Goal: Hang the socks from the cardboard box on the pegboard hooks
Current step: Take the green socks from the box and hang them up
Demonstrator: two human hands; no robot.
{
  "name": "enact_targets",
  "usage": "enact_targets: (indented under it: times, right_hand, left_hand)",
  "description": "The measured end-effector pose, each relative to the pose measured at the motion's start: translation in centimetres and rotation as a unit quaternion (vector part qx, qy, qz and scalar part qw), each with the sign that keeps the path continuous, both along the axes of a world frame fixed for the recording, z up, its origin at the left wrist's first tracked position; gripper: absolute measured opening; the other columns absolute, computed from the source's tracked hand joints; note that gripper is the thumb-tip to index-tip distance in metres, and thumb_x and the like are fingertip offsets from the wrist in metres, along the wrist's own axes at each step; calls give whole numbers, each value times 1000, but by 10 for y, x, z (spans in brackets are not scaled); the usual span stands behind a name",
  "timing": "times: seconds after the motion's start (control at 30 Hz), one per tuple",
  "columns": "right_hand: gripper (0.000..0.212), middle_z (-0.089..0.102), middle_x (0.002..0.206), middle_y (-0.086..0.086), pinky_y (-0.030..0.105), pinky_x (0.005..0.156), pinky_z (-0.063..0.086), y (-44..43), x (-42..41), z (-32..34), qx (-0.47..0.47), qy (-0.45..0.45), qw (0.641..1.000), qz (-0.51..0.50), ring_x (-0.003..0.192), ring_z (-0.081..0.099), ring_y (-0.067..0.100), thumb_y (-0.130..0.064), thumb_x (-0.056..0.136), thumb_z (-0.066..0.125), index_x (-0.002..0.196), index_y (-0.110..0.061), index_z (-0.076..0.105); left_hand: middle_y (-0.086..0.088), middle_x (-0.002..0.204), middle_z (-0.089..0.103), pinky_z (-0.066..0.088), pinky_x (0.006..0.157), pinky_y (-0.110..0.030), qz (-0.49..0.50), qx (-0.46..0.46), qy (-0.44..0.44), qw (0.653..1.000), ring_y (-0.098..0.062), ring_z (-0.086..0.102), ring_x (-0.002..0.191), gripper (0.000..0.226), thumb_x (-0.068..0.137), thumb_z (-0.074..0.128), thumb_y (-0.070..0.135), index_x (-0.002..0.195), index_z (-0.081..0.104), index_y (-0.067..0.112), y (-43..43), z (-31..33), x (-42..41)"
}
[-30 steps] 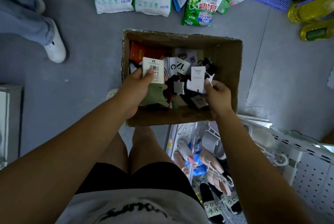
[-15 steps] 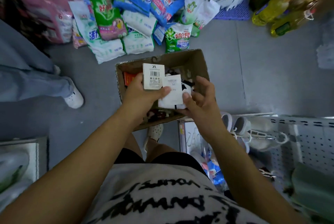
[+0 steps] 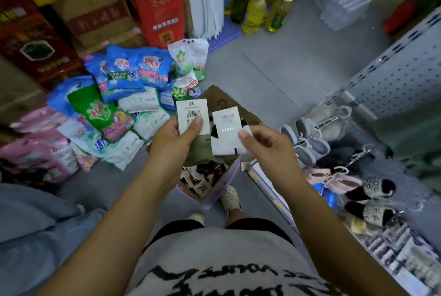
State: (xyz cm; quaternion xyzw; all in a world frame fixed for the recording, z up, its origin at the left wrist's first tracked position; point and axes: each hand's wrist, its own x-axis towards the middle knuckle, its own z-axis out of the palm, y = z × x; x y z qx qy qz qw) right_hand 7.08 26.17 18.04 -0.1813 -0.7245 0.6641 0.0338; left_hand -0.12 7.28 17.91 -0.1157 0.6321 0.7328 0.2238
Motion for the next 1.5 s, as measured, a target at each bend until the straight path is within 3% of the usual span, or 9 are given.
enact_targets:
  times: [0.17, 0.27, 0.43, 0.57, 0.77, 0.97, 1.1, 1.27, 1.5]
  right_hand:
    - [11, 78, 101, -5, 21, 80, 55, -14, 60, -4, -43, 50, 977, -202, 93, 71, 7, -19, 92, 72, 98, -22, 81]
    - [3, 75, 104, -3, 30, 94, 50, -14, 101, -6, 57, 50, 945, -319, 107, 66, 17, -18, 87, 77, 87, -16, 80]
    - [10, 74, 89, -3, 30, 88, 50, -7, 168, 4, 144, 39, 886, -440, 94, 66, 10, -17, 89, 75, 79, -18, 74]
    - [10, 75, 84, 9, 34, 76, 53, 3, 218, 14, 106, 56, 850, -513, 80, 65, 10, -14, 93, 71, 87, -7, 75]
    - [5, 78, 82, -5, 27, 73, 58, 24, 298, 22, 19, 72, 802, -593, 81, 72, 8, -14, 93, 71, 90, -15, 75]
    - [5, 78, 82, -4, 22, 72, 56, 54, 416, 26, 16, 74, 764, -640, 79, 72, 7, -15, 91, 74, 88, -17, 77]
    - [7, 78, 82, -2, 23, 69, 55, 75, 508, 28, 23, 65, 742, -667, 77, 70, 8, -17, 92, 72, 86, -16, 77]
    - [7, 78, 81, -6, 14, 64, 51, 104, 607, 33, 44, 71, 713, -696, 73, 69, 2, -17, 93, 71, 90, -12, 75]
    - [8, 76, 75, -8, 15, 63, 49, 148, 677, 46, 81, 87, 697, -707, 68, 65, -1, -19, 96, 67, 89, -17, 69]
  left_hand:
    - [-4, 111, 78, 53, 94, -65, -118, 15, -6, 993, -28, 74, 104, 20, 102, 58, 31, 105, 77, 30, 10, 16, 18]
    - [-7, 116, 76, 50, 86, -75, -187, 40, -36, 981, -36, 72, 107, 22, 104, 55, 28, 115, 73, 34, 23, 20, 34]
    - [-22, 119, 72, 59, 70, -61, -310, 85, -83, 943, -37, 74, 98, 26, 103, 53, 18, 125, 66, 13, 64, 22, 72]
    - [-20, 108, 76, 49, 89, -75, -395, 39, -74, 915, -35, 74, 99, 16, 97, 64, 20, 101, 78, 12, 103, 29, 111]
    - [-22, 111, 75, 58, 87, -61, -465, 58, -41, 882, -34, 73, 106, 24, 101, 54, 6, 118, 63, -7, 168, 36, 181]
    - [-16, 86, 69, 57, 88, -59, -474, 64, -83, 874, -38, 67, 93, 9, 95, 67, 15, 91, 67, 7, 232, 34, 291]
    - [-3, 75, 68, 52, 69, -37, -547, 99, -91, 826, -21, 61, 74, 18, 77, 84, 30, 79, 73, 16, 263, 29, 378]
    - [1, 109, 77, 54, 87, -26, -589, 52, 100, 800, -13, 71, 98, 23, 90, 74, 8, 102, 76, 27, 296, 22, 475]
    - [10, 103, 60, 55, 73, -25, -568, 84, 290, 766, -9, 58, 76, 32, 92, 74, 15, 110, 72, 42, 341, 46, 536]
